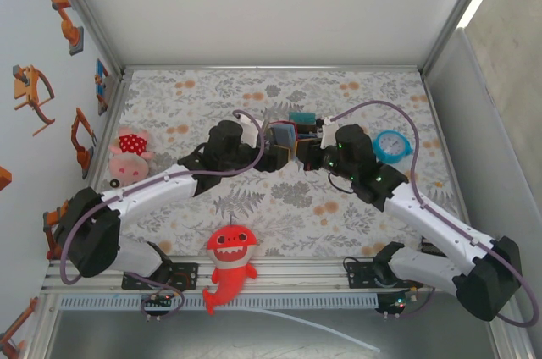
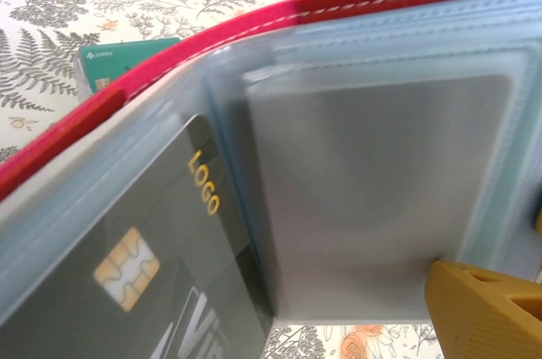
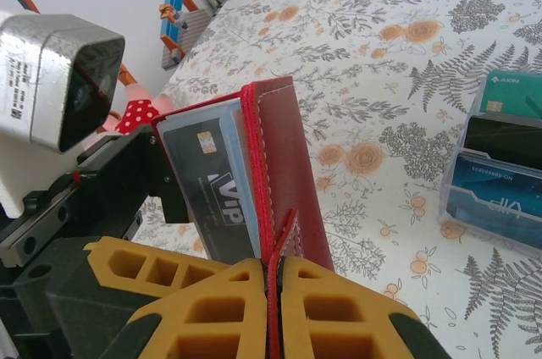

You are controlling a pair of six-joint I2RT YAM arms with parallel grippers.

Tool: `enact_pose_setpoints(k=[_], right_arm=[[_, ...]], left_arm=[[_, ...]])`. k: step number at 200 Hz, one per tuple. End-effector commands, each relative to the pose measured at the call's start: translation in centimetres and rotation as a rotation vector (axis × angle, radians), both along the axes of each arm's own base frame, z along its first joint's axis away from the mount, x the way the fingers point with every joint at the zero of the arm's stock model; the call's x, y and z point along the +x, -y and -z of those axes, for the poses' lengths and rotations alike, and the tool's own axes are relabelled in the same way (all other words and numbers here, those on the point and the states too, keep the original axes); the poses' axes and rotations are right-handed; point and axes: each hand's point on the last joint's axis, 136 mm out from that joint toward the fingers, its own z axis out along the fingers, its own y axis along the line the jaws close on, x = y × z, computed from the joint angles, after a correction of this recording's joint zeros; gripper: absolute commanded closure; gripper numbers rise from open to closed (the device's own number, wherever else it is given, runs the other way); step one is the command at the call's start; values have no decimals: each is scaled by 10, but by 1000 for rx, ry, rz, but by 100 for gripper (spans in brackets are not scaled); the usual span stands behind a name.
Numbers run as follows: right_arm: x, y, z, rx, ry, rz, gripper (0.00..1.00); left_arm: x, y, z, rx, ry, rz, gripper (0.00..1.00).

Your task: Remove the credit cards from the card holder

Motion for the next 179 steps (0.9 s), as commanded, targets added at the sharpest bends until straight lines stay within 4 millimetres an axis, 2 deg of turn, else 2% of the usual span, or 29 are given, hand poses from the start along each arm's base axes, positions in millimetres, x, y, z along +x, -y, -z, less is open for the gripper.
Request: enact_pose_setpoints(k=[1, 18, 42, 56, 90, 118, 144, 151, 170, 179], right_arm=[[-3, -3, -24, 48, 49, -10, 100], [-2, -4, -24, 49, 49, -11, 100], [-1, -7, -24, 53, 48, -17, 100], [-1, -9, -25, 56, 47, -24, 100], [-1, -12, -26, 67, 46, -40, 100], [-3, -5, -28, 52, 56, -21, 100], [-5, 2, -28, 29, 64, -3, 100], [-6, 3, -29, 28, 65, 0, 100], [-6, 2, -30, 36, 67, -6, 100], [-6, 0, -31, 46, 68, -13, 100]], left_arm=[[-2, -7, -3, -10, 0, -16, 9], [-6, -5, -9, -43, 4, 6, 8], [-10, -1, -19, -84, 18, 41, 0], [-13, 2, -25, -105, 26, 65, 3], [-15, 8, -29, -123, 25, 102, 1], [-12, 2, -28, -117, 19, 86, 18], [-10, -7, -30, -118, 21, 69, 28], [-9, -9, -30, -116, 20, 67, 35], [-10, -9, -30, -122, 15, 71, 63], [-11, -8, -30, -129, 11, 77, 71]])
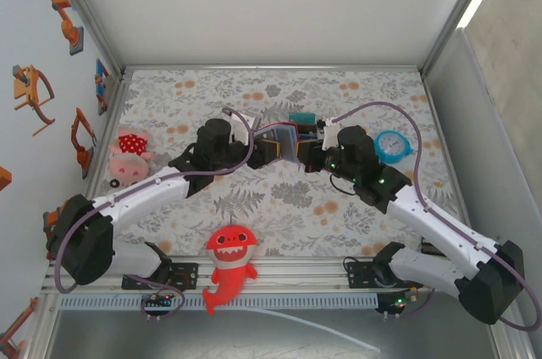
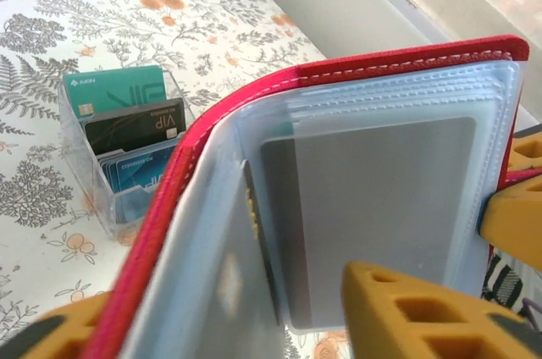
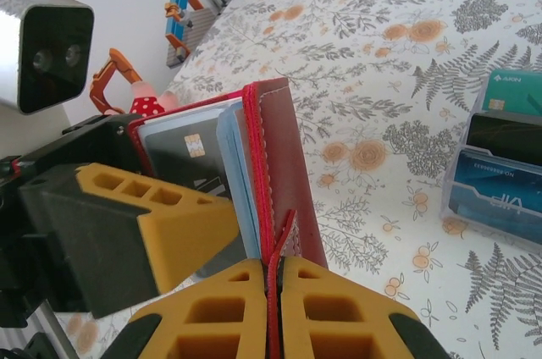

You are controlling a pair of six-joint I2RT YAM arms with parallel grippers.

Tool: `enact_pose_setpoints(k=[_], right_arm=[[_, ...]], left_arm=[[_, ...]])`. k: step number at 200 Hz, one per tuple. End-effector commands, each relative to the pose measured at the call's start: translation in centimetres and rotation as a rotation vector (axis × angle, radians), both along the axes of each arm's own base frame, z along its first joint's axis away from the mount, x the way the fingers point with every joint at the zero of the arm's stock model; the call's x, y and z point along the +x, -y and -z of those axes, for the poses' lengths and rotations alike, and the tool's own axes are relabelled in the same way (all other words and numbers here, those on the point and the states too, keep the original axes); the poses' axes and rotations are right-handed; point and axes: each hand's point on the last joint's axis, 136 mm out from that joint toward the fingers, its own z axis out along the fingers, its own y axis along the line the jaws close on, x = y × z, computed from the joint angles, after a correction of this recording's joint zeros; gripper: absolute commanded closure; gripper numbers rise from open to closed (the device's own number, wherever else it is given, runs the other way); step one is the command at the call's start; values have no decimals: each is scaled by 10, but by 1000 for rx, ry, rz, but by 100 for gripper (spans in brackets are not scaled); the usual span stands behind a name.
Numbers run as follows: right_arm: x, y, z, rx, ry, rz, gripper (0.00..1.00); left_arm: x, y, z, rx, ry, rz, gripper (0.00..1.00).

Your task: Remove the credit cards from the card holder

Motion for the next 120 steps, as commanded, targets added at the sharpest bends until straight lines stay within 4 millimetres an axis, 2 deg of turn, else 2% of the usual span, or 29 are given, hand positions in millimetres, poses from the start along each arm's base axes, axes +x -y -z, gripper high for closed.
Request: enact_pose_setpoints(k=[1, 30, 69, 90, 120], right_arm=[[1, -3, -27, 48, 62, -6, 100], [-2, -15, -31, 87, 56, -60, 100], [-11, -30, -39, 150, 51, -156, 100], [-8, -24, -36, 132, 53, -119, 100], [-4, -12, -32, 100, 62, -52, 100]], left_arm=[[-7, 1, -8, -28, 5, 31, 71], [-8, 6, -7, -45, -9, 52, 84], [-9, 8, -6, -54, -7, 63, 94], [-9, 7, -9, -65, 3, 65, 100], [-11, 6, -17, -109, 24, 71, 100]])
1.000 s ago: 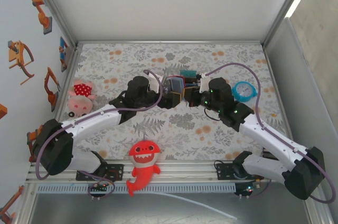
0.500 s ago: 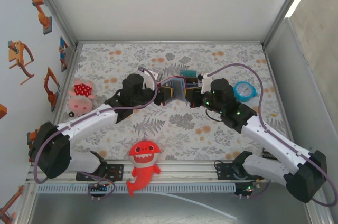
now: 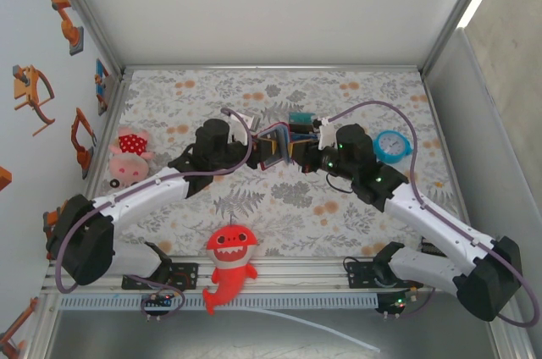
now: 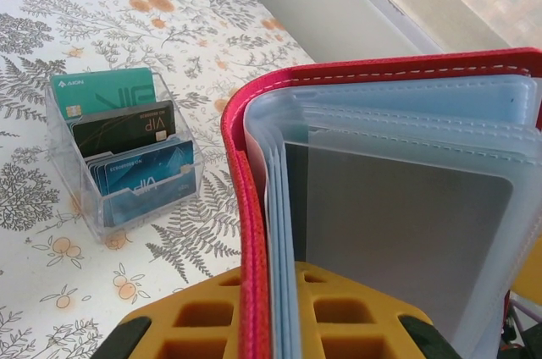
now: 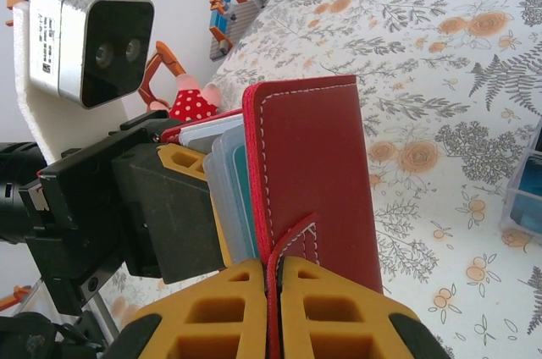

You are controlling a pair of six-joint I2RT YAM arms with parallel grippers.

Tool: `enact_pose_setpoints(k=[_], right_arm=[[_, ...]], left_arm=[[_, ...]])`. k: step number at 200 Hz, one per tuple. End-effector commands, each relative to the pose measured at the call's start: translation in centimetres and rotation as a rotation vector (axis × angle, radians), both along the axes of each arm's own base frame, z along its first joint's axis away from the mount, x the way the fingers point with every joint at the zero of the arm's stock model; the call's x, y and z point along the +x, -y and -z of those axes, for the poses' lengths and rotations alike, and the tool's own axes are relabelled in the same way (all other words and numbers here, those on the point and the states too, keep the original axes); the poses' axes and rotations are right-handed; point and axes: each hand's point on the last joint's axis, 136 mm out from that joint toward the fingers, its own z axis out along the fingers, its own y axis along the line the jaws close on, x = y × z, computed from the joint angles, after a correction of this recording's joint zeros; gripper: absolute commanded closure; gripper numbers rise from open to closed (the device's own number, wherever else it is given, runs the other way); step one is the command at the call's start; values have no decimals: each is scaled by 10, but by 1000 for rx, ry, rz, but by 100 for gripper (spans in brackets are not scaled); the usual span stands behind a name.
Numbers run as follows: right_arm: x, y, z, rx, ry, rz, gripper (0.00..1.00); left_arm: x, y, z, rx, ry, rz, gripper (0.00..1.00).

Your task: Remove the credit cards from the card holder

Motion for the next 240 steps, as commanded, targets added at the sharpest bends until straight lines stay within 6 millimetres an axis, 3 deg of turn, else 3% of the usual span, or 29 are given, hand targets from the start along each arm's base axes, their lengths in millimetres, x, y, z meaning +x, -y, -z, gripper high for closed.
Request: enact_pose_setpoints(k=[1, 47, 78, 108, 132, 166, 184, 207, 219, 240], right_arm=[[3, 5, -25, 40, 71, 40, 100], [11, 17, -15, -31, 56, 114, 100], [12, 18, -15, -40, 56, 116, 100], [12, 19, -11, -56, 53, 117, 76], [13, 20, -4, -81, 42, 127, 64], [16, 22, -1, -109, 41, 137, 61], [14, 22, -4, -103, 53, 132, 64], [13, 23, -4, -97, 56, 130, 86], [13, 23, -3, -96, 51, 132, 100], [14, 24, -1, -97, 37, 144, 100]], left_arm=[[-9, 5, -18, -82, 37, 57, 100], [-16, 9, -40, -198, 61, 118, 100], [-17, 12, -42, -218, 50, 133, 100], [-17, 13, -41, -221, 43, 138, 100], [-18, 13, -43, -225, 46, 145, 100], [-20, 14, -44, -228, 46, 159, 100], [-21, 13, -45, -226, 45, 160, 100], [-20, 11, -42, -218, 31, 150, 96], [-18, 10, -39, -210, 17, 139, 87], [-13, 7, -30, -197, -21, 113, 64]])
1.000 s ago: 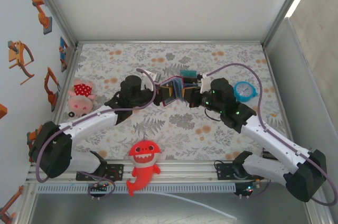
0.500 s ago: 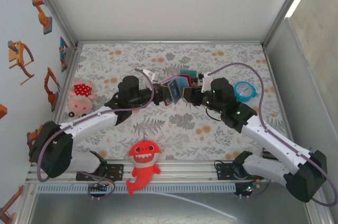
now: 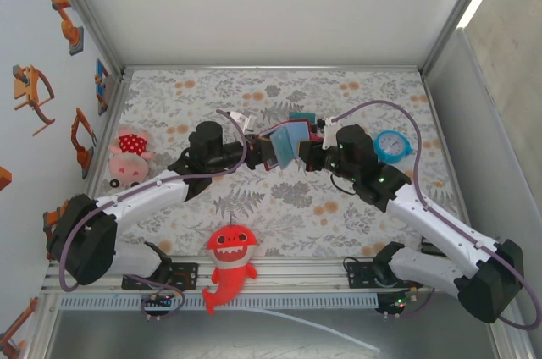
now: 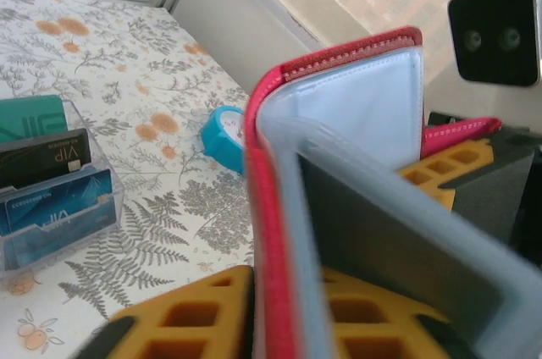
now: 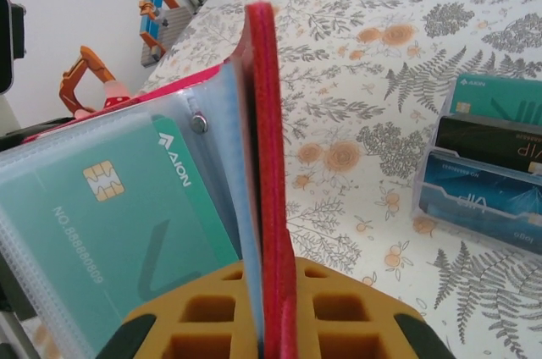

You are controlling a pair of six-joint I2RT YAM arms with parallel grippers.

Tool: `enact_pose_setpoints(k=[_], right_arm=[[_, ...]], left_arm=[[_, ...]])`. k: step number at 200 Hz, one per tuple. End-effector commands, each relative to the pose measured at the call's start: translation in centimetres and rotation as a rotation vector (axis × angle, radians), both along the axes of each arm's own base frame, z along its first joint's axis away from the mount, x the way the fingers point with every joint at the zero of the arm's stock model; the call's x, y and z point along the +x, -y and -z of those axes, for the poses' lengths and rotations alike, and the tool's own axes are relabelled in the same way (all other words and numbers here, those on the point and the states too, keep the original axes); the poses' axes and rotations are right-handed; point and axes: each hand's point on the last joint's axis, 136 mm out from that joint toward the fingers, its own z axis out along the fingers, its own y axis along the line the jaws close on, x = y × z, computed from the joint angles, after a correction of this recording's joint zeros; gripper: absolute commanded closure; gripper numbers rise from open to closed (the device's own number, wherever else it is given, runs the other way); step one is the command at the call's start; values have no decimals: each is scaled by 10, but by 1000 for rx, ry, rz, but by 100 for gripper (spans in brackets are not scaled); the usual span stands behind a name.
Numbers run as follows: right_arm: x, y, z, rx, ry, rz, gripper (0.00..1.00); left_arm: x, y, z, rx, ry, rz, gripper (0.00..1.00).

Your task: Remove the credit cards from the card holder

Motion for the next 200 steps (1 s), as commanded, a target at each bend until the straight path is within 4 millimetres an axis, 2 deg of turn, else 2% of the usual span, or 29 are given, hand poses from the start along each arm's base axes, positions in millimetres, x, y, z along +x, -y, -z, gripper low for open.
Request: enact_pose_setpoints(k=[1, 23, 49, 71, 83, 87, 114, 144, 158, 176, 200], right_arm=[[1, 1, -13, 17, 19, 18, 100], [3, 6, -9, 9, 0, 52, 100], [4, 11, -1, -1, -37, 89, 100], [3, 12, 7, -3, -77, 102, 100], [3, 13, 11, -4, -99, 112, 100], [3, 13, 13, -4, -107, 115, 100], [1, 8, 24, 19, -178, 118, 100], [-3, 6, 46, 14, -278, 136, 100], [-5, 6, 56, 2, -315, 142, 100], [-8, 2, 68, -2, -362, 132, 100], [-11, -12, 78, 42, -416, 88, 100]], left_arm=[[3, -3, -7, -23, -18, -5, 62], [10, -11, 6, -7, -65, -47, 39], [18, -27, 25, 47, -106, -139, 20], [24, -43, 40, 129, -124, -230, 10], [27, -52, 49, 170, -136, -283, 0], [28, -55, 51, 182, -141, -299, 3], [35, -75, 63, 266, -156, -411, 3], [40, -111, 76, 381, -166, -577, 3], [41, -125, 76, 421, -155, -637, 3], [38, -132, 73, 442, -126, -656, 3], [36, -130, 70, 458, -95, -647, 3]])
